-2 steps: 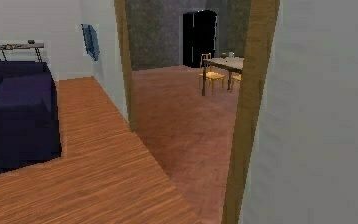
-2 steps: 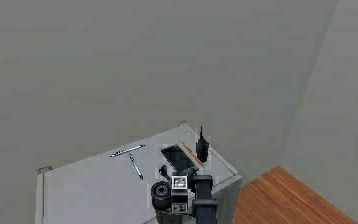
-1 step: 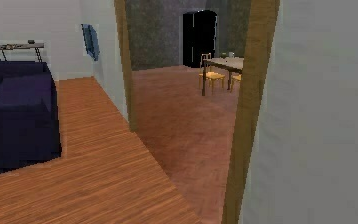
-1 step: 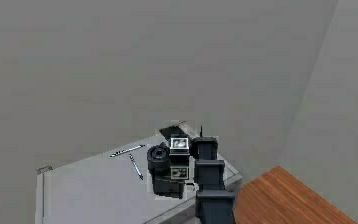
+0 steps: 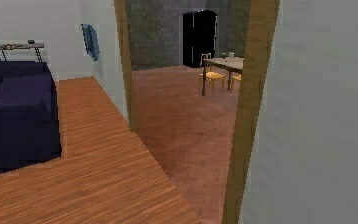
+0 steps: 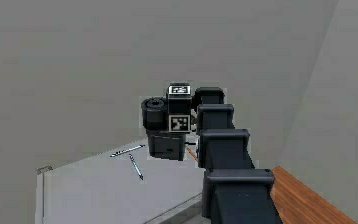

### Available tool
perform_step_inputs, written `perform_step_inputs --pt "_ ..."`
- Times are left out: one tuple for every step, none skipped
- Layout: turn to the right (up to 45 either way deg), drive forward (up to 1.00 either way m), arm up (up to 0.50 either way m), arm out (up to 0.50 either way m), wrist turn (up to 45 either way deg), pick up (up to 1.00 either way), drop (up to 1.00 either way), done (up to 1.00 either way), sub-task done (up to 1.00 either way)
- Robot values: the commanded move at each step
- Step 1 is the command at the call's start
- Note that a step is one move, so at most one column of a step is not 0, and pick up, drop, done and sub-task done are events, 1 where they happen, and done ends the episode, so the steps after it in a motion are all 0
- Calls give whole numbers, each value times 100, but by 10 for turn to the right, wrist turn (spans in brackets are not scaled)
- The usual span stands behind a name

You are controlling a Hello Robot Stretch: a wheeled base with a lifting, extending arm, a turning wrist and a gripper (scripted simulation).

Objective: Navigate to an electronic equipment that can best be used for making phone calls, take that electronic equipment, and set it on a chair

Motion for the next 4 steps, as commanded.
perform_step_inputs --pt "0 0 0 0 -450 0 0 0 0" --pt "0 0 0 0 -450 0 0 0 0" --pt "0 0 0 0 -450 0 0 0 0" --pt "0 0 0 0 -30 0 0 0 0"
